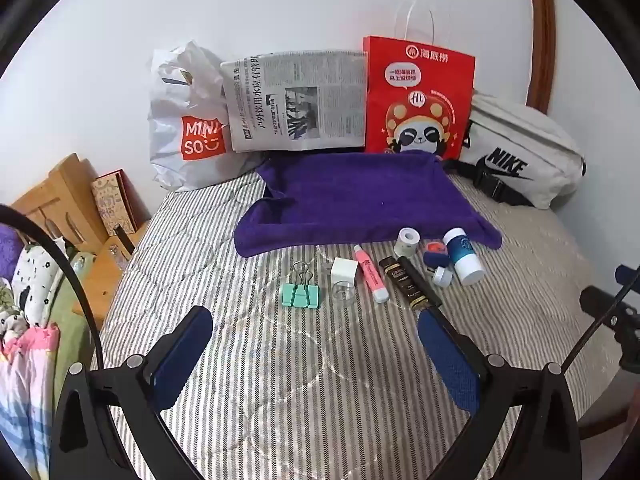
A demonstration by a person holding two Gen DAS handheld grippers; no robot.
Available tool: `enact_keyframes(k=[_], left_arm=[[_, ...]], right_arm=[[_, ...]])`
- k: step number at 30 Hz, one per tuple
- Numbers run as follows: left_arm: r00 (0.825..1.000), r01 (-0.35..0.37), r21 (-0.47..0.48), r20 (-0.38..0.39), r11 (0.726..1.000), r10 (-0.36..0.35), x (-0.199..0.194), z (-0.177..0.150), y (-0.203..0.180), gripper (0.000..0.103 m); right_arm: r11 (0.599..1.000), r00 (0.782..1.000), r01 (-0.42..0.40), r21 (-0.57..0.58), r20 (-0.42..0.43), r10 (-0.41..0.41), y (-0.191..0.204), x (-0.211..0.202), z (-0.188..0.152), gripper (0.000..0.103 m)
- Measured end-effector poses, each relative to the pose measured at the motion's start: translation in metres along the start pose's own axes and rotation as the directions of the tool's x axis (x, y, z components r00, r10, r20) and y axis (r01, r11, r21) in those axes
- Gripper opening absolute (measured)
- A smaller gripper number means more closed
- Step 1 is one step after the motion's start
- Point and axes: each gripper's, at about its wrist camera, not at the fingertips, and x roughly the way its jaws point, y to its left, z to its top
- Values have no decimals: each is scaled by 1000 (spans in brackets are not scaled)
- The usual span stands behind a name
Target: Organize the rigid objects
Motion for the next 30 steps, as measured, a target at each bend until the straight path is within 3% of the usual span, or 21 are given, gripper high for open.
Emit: enact_keyframes(k=[4, 6, 17, 30], left_arm=[[1000, 12, 16, -9, 1000, -12, 2, 4, -16, 103], [999, 31, -3, 18, 1000, -31, -8, 1, -11, 103], [998, 62, -10, -5, 998, -63, -5, -5, -2, 103], [998, 57, -8, -17, 998, -57, -3, -3, 1, 103]], right_arm=[[1000, 1000, 1, -8, -3, -1, 3, -2, 0, 103], [1000, 1000, -2, -9, -1, 2, 3, -7, -1, 103], [1000, 1000, 0, -23, 5, 0, 6, -22, 0, 103], [1000, 1000, -9, -29, 13, 9, 8, -25, 1, 103]])
